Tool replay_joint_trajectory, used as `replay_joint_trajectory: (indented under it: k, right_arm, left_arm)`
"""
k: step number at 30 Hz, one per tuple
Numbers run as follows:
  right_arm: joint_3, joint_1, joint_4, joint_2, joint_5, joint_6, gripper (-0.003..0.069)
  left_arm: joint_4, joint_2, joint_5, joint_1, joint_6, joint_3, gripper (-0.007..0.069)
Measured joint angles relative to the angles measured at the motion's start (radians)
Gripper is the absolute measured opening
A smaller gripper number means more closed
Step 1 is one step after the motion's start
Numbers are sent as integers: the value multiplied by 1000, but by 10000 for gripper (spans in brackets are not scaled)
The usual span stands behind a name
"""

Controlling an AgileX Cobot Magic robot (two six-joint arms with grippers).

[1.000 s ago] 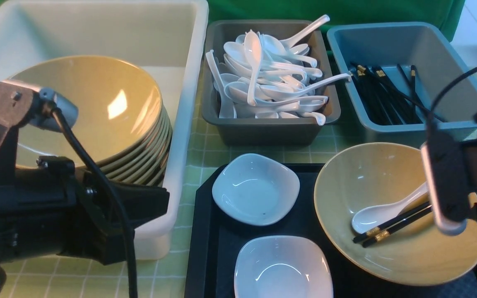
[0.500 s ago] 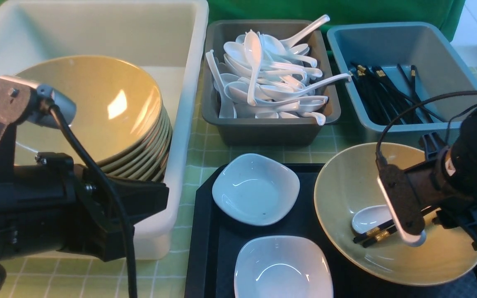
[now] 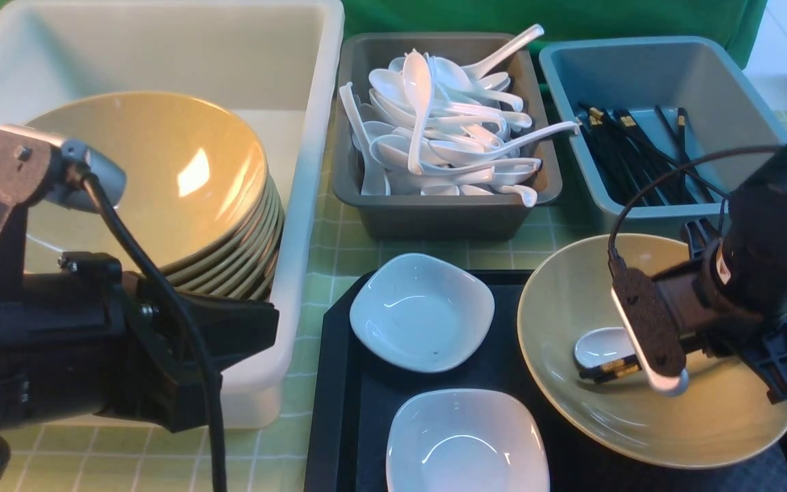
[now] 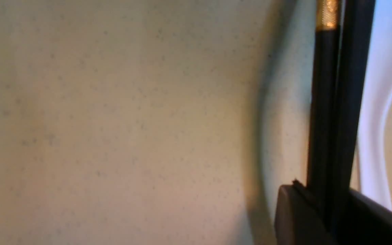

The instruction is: On green table put chopsticks spoon bowls plates into blue grey white boxes.

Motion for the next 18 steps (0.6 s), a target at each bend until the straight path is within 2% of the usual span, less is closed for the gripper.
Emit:
replay_joint_trajectory:
  k: [4, 9, 15, 18]
  right_arm:
    - [-87, 0, 70, 0, 86, 1, 129]
    - [-303, -16, 181, 1, 221, 22, 130]
    - [-615, -179, 316, 73, 233, 242, 129]
    - [-712, -273, 468, 146, 143, 378, 129]
  left_arm:
    - [-1, 0, 0, 0, 0, 0, -1]
    - [-14, 0, -2, 0, 18, 0, -1]
    - [-84, 0, -65, 0, 41, 0, -1]
    - [-109, 0, -79, 0, 45, 0, -1]
